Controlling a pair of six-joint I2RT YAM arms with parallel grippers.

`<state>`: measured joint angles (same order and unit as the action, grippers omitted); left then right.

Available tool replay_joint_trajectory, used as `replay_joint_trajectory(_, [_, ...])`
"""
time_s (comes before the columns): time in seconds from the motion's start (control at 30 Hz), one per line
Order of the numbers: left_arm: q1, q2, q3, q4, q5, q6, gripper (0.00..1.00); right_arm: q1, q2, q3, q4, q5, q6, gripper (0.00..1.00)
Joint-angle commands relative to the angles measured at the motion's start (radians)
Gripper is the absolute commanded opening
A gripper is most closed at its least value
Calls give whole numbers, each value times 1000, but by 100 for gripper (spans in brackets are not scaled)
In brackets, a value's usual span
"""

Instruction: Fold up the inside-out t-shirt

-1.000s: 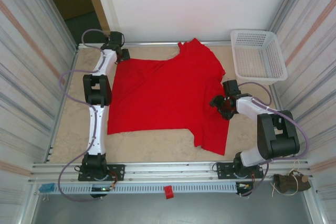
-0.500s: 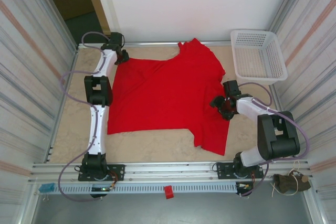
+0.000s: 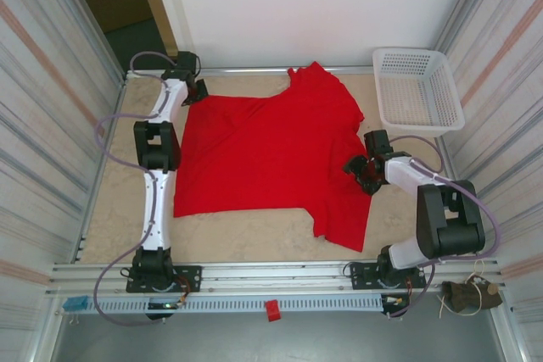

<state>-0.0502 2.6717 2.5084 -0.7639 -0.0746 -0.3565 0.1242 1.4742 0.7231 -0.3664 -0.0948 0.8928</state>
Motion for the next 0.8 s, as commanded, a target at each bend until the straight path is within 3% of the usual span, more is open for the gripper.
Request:
replay_joint_trajectory(0.0, [52, -98, -5, 7, 13, -53, 0, -12, 66, -6, -56, 30, 59, 69])
replay_joint_trajectory(0.47, [130, -43, 4, 75, 84, -199, 0, -34, 90, 31, -105, 40, 67, 68])
replay_joint_trajectory(0.77, [157, -24, 29, 69, 72, -231, 0, -44, -46, 81, -227, 209, 54, 69])
